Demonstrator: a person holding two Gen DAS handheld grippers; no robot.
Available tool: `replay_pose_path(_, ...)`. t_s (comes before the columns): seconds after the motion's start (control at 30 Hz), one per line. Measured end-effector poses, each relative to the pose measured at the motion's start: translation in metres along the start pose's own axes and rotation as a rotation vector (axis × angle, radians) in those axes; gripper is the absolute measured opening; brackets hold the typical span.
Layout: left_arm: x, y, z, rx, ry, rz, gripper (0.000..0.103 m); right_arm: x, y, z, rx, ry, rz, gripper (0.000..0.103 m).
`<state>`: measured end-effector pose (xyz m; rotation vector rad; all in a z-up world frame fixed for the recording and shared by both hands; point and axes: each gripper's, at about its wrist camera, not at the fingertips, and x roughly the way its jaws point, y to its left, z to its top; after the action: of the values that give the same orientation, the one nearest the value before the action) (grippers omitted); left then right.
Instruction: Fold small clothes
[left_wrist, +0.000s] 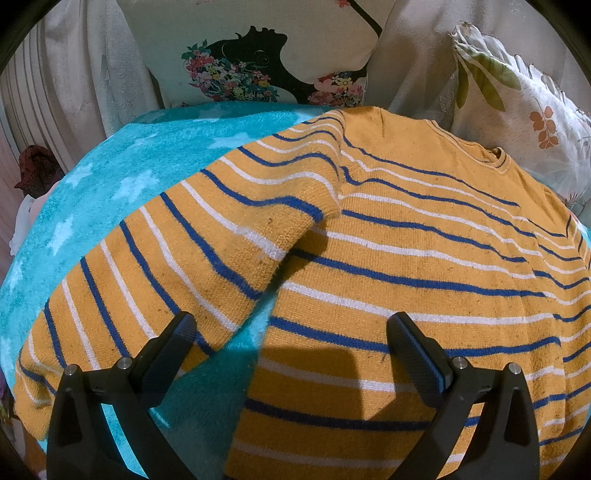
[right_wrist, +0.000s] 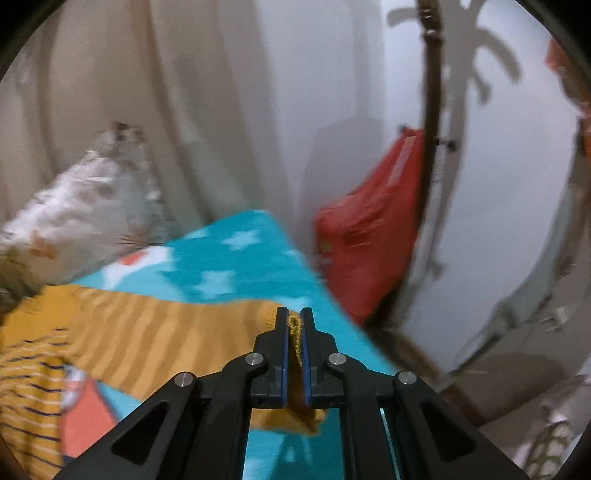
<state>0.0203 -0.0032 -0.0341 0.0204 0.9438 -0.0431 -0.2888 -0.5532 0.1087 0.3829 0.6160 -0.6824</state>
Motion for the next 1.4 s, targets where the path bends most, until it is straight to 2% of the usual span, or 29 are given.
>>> replay_pose_path(0.03,0.000,0.000,0.000,0.000,0.000,-0.001,0.103,0.000,0.012,0.001,-0.008,0.003,0.033,0.005)
replay_pose_path(0.13,-0.001,0.000,0.000,0.002,0.001,-0.009,0.103,-0.003,0.072,0.009,-0.044,0.017,0.204,0.005)
replay_pose_path(0.2,-0.004,0.002,0.002,0.005,0.001,-0.037,0.103,-0.005,0.126,0.015,-0.077,0.034,0.344,0.005)
replay_pose_path(0.37,-0.054,0.034,0.001,-0.066,-0.107,-0.094,0.103,-0.003,0.254,0.011,-0.161,0.104,0.627,0.005)
replay_pose_path(0.43,-0.071,0.052,-0.002,-0.101,-0.141,-0.093,0.103,-0.001,0.311,0.001,-0.214,0.139,0.720,0.005)
replay_pose_path(0.57,-0.093,0.098,-0.008,-0.196,-0.184,-0.084,0.103,0.016,0.406,-0.029,-0.299,0.223,0.830,0.005)
replay_pose_path(0.63,-0.099,0.120,-0.014,-0.233,-0.189,-0.067,0.103,0.029,0.451,-0.048,-0.331,0.272,0.861,0.005)
replay_pose_path(0.8,-0.107,0.158,-0.027,-0.279,-0.195,-0.010,0.103,0.051,0.527,-0.084,-0.371,0.349,0.912,0.005)
replay_pose_path(0.93,-0.110,0.181,-0.034,-0.319,-0.200,0.029,0.103,0.068,0.570,-0.106,-0.427,0.387,0.884,0.005)
replay_pose_path(1.1,-0.107,0.196,-0.041,-0.357,-0.190,0.042,0.103,0.092,0.593,-0.126,-0.451,0.438,0.833,0.008)
replay_pose_path(1.17,-0.101,0.200,-0.042,-0.370,-0.173,0.044,0.103,0.104,0.599,-0.135,-0.459,0.485,0.824,0.011)
replay_pose_path(1.27,-0.091,0.208,-0.045,-0.408,-0.142,0.026,0.103,0.101,0.591,-0.135,-0.448,0.479,0.817,0.014)
replay_pose_path(1.4,-0.081,0.230,-0.053,-0.482,-0.112,0.023,0.103,0.065,0.566,-0.118,-0.443,0.417,0.883,0.043)
